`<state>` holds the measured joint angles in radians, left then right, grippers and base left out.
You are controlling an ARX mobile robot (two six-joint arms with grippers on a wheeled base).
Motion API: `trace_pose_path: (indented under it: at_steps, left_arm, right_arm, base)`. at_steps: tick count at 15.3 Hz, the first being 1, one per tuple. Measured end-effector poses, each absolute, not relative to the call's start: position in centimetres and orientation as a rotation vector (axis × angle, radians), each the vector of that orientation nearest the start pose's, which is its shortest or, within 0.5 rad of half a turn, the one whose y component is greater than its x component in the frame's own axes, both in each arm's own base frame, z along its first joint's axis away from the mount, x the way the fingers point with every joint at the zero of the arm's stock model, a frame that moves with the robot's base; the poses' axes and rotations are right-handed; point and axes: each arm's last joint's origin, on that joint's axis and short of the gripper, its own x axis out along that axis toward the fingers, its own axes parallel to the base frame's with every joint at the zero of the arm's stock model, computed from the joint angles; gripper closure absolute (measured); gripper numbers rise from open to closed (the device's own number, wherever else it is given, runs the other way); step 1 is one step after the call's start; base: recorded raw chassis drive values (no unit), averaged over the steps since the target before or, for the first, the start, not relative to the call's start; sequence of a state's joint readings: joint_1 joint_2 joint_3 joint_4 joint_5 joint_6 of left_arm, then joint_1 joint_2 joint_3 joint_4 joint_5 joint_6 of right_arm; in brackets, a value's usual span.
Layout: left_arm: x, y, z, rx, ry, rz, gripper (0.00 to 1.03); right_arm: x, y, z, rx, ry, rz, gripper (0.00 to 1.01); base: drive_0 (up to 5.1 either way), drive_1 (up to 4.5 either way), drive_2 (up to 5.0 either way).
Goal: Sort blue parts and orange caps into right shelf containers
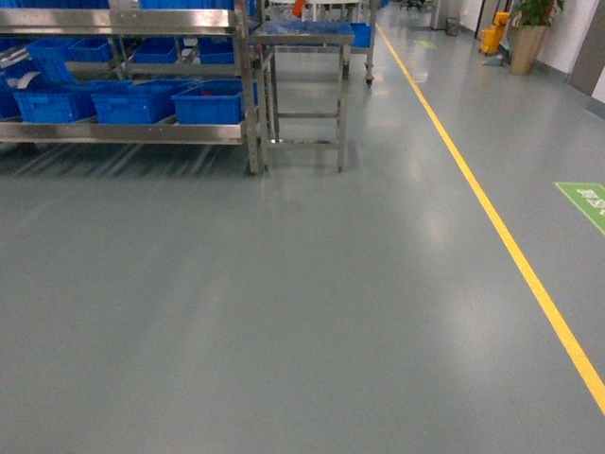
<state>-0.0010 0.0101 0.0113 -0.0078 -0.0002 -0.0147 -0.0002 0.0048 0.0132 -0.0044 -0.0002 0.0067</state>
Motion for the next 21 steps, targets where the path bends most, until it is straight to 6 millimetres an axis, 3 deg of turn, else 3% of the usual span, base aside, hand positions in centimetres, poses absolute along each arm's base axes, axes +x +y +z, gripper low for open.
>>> trace_pose_path:
  at_steps: [21]
  left_arm:
    - [9.76,0.00,16.61,-0.014,0.004,0.001,0.61]
  right_arm:
    - [9.72,0.00,16.73,0.007,-0.005,0.000,0.57]
  base:
    - [0.0,4.24,-4.2]
